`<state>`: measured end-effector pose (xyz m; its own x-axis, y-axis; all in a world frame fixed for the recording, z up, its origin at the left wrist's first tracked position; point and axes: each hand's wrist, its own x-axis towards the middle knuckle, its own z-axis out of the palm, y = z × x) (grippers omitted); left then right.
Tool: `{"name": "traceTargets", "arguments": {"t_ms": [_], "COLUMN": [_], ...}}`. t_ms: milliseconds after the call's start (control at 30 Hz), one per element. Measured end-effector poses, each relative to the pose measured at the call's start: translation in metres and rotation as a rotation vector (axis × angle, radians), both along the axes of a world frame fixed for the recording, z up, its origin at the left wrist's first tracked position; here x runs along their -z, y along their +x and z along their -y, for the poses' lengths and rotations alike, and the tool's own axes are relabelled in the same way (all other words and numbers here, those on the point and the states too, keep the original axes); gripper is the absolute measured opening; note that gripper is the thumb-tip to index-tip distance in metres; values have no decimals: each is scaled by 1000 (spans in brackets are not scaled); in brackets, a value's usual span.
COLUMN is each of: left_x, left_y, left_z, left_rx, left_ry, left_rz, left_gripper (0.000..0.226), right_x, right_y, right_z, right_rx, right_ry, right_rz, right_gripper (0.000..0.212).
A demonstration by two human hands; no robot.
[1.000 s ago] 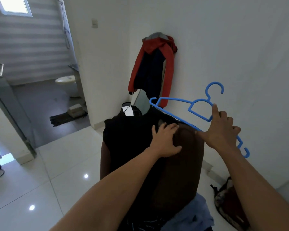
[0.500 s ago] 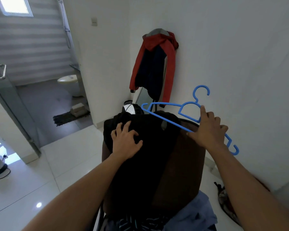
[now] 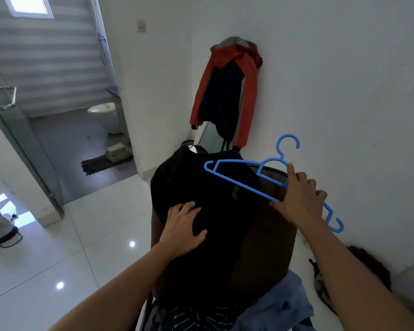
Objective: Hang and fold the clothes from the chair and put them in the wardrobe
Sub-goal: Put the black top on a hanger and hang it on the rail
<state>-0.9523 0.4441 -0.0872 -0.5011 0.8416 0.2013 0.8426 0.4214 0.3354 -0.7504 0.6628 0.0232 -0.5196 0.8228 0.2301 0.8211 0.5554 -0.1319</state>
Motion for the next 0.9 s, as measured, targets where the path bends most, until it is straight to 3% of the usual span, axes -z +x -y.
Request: {"name": "traceTargets", "arguments": {"t_ms": [133, 367, 433, 500, 633, 733, 900], "left_x": [-11, -7, -14, -29, -64, -88, -104], "left_y": [-5, -4, -5, -11, -33, -68, -103], "left_z": [-3, 2, 1, -3, -19, -34, -48], "left_rx": [-3, 112, 128, 111, -109, -287, -212], "left_ry": [-17, -293, -291, -127, 425, 478, 331], "left_rz": [8, 21, 31, 36, -52, 110, 556], "left_gripper": [69, 77, 70, 52, 22, 14, 17], "right_x": [1, 3, 4, 5, 6, 4, -1], "right_y": [-1, -5, -4, -5, -8, -9, -10], "right_z": [1, 0, -1, -2, -2, -3, -5], "right_rx": [6, -5, -5, -10, -17, -24, -39], "right_ry": [1, 20, 9, 4, 19, 25, 34], "right_rz": [-9, -21, -17, -18, -36, -30, -38], "right_gripper": [116, 115, 115, 116, 116, 115, 114]}}
